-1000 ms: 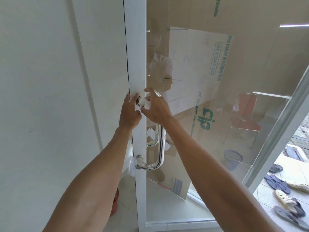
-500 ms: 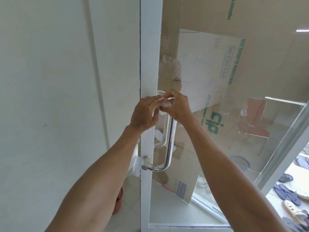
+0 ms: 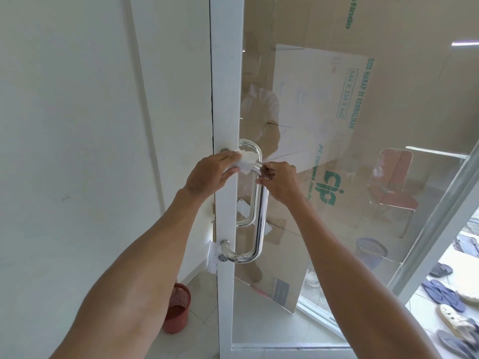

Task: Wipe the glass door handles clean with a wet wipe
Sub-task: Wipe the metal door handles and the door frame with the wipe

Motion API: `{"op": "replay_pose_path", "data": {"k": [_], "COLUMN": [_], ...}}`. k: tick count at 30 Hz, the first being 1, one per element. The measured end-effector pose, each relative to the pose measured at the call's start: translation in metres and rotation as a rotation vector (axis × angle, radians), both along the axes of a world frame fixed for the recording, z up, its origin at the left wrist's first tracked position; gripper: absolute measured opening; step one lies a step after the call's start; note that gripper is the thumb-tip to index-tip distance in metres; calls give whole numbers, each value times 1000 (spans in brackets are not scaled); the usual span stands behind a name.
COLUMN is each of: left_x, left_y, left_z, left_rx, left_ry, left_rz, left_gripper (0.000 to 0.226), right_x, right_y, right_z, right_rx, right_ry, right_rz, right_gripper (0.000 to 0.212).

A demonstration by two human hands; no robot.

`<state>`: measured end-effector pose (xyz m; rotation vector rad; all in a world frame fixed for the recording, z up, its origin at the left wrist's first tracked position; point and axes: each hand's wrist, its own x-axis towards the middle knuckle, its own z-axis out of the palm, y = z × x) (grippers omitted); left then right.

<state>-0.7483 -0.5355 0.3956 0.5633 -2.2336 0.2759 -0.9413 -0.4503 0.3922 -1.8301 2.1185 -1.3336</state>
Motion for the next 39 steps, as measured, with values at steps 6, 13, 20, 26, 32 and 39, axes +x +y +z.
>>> {"op": "replay_pose_path", "data": {"k": [6,13,20,26,32,39], "left_x": [-32,-17,-9,1,-2,-24], "left_y": [16,2,-8,-17,-15,14], "left_z": [7,11,-1,-9,-22,-41], "left_rx": [-45,-12,-60,-49,73,438], "left_ry": [-135,-104,-54,-35,55,444], "left_rz": [-121,-113,-75,-34,18,-17], "left_gripper": [34,43,43,46,48,59], "right_x": [0,2,0,-2,-1,0], "right_y": [2,7,10,6,5,5], "right_z": [0,4,3,0,-1,2], "right_rx": [10,4,-6,-9,-5,5], "right_ry": [32,2,11,-3,-16,16], "right_rz": [-29,15,8,11,6,-14], "right_gripper": [19,22,23,20,20,27]}}
